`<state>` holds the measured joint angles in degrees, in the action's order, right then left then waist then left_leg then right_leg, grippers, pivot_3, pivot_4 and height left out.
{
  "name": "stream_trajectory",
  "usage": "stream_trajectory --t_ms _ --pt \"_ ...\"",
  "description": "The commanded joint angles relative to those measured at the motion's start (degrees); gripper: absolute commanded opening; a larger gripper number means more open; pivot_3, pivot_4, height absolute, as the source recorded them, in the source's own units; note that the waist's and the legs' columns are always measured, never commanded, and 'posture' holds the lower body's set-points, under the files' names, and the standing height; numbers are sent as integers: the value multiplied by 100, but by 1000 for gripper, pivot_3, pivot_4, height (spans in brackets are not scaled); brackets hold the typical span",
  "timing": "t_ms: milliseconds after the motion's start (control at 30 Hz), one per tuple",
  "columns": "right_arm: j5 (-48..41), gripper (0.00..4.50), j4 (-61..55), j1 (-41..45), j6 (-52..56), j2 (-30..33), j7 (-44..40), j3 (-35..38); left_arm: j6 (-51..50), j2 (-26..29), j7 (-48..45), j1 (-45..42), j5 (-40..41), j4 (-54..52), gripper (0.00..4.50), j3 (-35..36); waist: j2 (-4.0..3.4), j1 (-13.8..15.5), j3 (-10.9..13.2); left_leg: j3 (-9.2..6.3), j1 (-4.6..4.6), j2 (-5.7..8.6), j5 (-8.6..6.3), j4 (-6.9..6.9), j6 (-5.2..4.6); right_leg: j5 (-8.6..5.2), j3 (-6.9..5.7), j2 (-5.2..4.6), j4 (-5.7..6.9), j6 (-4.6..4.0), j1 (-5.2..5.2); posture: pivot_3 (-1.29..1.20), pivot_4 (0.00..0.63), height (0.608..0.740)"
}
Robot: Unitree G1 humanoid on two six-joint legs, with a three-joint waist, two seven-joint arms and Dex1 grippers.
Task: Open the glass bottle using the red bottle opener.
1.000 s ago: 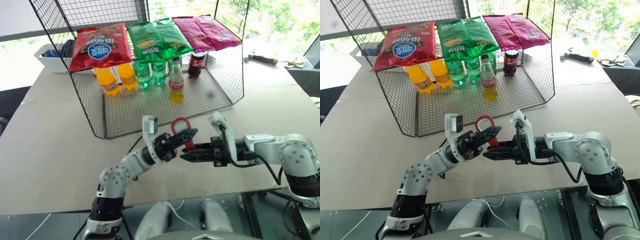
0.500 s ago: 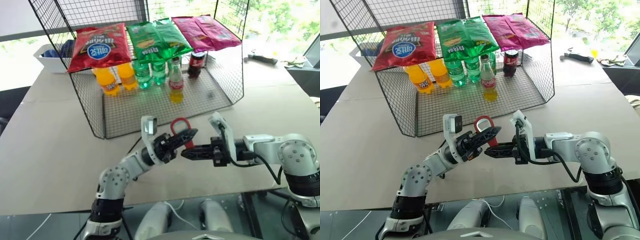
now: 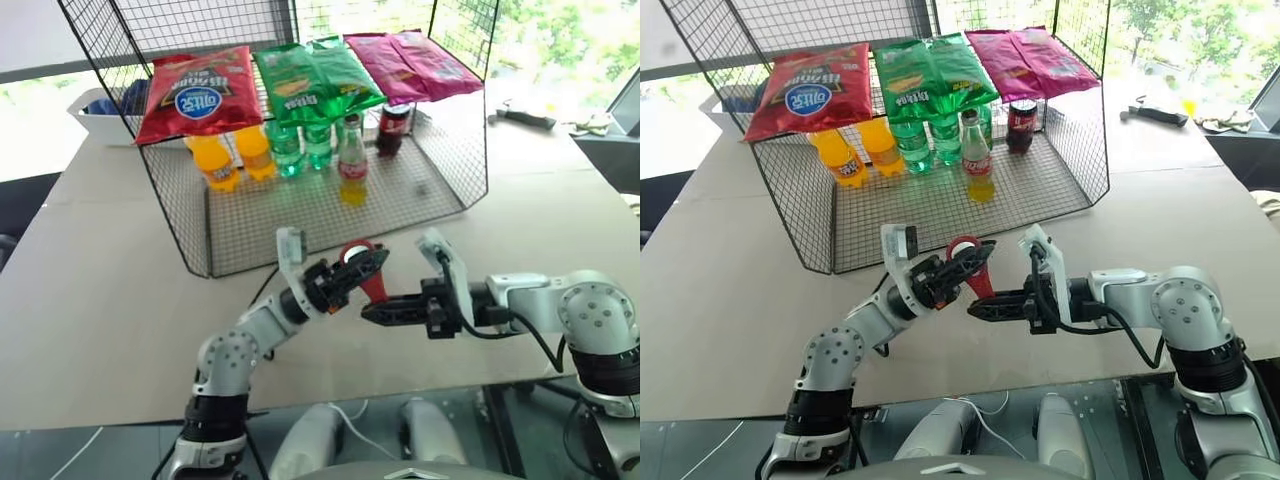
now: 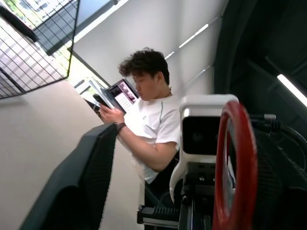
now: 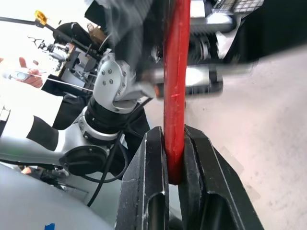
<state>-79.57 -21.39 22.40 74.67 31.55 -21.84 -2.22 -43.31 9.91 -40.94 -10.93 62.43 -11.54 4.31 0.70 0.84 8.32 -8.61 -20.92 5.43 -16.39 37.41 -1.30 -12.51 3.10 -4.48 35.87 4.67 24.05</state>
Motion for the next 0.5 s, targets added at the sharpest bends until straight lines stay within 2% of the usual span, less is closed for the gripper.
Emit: stream_trajectory --t_ms 33,100,167,267,400,500 --pt "155 0 -50 -219 -371 119 115 492 164 135 83 -41 -55 -99 4444 265 0 -2 0 0 -1 0 0 0 0 0 0 0 -1 0 1 0 150 740" --pt "334 0 -89 -349 -537 163 123 621 252 202 180 -25 -206 -141 4444 309 0 -2 0 2 -1 2 0 0 0 0 1 0 -1 0 1 0 150 740" --pt "1048 0 -161 -551 -1038 315 119 770 480 321 349 -44 -587 -184 4444 336 0 -2 0 3 1 2 0 0 0 0 1 0 -1 0 0 0 150 740" --pt "2424 0 -296 -701 -2104 428 68 574 1309 415 541 -215 -1814 -97 4444 -31 0 1 1 5 0 3 0 0 1 0 1 1 0 1 1 0 150 740" --pt "3280 0 -390 -723 -2906 168 35 380 2453 260 845 -559 -3163 308 4444 -458 1 5 1 8 1 4 1 0 2 1 2 0 0 2 -1 0 150 740" --pt "3870 0 -459 -654 -3510 -47 9 254 3179 55 1068 -932 -3821 878 4444 -562 1 7 2 7 0 4 1 0 2 1 3 0 0 2 1 0 150 740"
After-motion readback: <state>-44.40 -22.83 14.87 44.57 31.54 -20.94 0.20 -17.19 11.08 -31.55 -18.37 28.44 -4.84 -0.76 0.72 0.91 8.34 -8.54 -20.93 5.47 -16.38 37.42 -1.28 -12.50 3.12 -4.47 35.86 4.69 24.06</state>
